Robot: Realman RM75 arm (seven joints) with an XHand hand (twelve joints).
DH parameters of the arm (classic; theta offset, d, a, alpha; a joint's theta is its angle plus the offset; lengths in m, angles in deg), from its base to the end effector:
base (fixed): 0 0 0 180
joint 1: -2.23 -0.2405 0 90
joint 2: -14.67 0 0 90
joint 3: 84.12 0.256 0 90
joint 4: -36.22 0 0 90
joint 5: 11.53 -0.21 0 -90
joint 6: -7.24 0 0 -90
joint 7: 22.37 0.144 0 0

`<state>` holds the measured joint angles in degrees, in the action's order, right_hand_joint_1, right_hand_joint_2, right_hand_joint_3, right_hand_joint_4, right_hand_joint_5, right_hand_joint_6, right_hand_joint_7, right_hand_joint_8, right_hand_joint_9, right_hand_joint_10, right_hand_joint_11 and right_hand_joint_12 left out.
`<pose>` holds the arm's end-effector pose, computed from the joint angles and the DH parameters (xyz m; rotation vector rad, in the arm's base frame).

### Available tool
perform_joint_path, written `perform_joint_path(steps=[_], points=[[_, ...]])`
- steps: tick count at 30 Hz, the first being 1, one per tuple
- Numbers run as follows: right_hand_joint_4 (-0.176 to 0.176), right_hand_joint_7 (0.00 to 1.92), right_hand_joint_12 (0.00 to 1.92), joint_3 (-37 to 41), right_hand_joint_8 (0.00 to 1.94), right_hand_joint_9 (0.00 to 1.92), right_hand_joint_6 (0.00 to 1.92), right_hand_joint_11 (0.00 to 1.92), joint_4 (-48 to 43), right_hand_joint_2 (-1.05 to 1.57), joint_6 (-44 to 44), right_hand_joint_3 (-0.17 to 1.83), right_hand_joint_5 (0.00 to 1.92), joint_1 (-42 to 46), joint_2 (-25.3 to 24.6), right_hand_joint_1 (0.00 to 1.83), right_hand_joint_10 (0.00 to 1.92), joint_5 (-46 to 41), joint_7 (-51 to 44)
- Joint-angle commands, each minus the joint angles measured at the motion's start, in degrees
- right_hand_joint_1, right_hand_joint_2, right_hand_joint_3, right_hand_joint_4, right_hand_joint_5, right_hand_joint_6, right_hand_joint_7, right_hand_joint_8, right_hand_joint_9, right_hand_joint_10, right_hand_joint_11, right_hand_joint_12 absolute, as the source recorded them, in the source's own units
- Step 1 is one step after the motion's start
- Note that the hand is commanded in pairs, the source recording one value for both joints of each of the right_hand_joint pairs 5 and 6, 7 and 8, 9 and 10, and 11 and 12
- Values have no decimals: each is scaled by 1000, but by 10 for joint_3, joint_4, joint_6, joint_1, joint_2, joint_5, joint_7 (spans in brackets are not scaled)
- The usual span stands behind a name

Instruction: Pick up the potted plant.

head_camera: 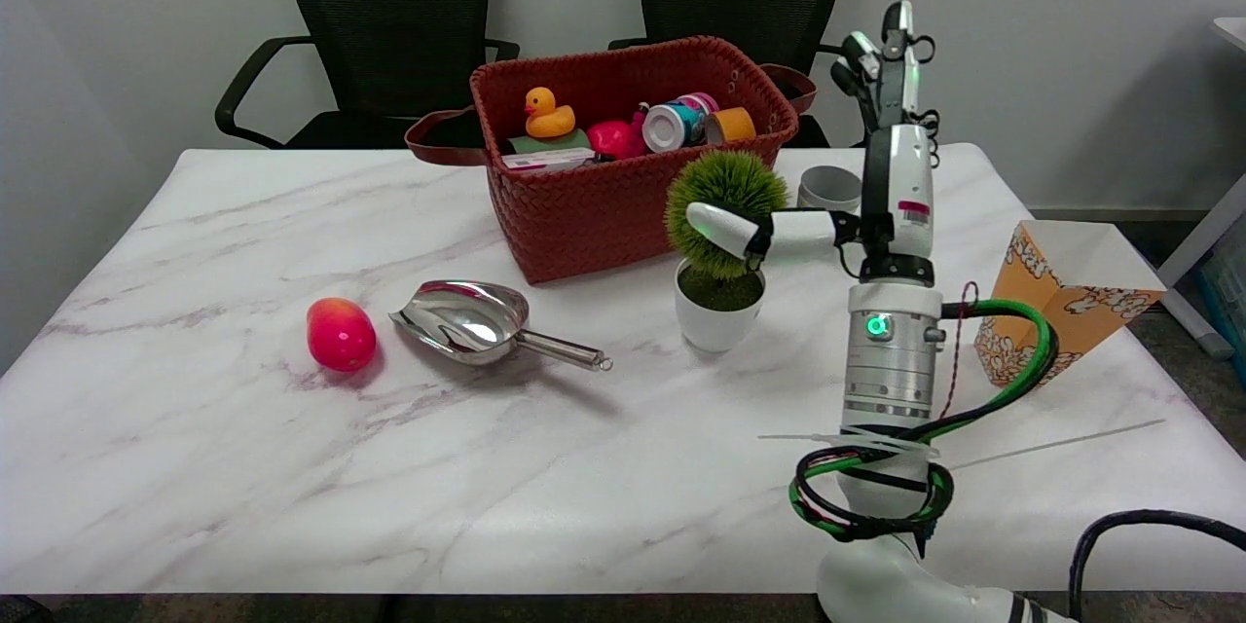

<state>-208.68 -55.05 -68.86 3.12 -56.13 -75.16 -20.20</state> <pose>-0.1937 -0.2683 0.2696 1.2579 -0.0873 1.3673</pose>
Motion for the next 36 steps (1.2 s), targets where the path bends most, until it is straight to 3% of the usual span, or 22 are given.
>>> perform_joint_path(steps=[1,4,14,36], points=[[0,294,279,-10,294,387,0,279,42,-155,-67,544,0,14,20,1085,387,-93,7],[0,243,175,-10,243,253,0,175,53,-155,-74,533,0,14,20,1086,253,-105,9],[0,23,62,-7,23,130,0,62,108,-133,-85,480,0,14,20,1094,130,-144,82],[0,39,111,-36,39,214,0,111,152,-118,-79,441,0,16,21,1111,214,-204,129]])
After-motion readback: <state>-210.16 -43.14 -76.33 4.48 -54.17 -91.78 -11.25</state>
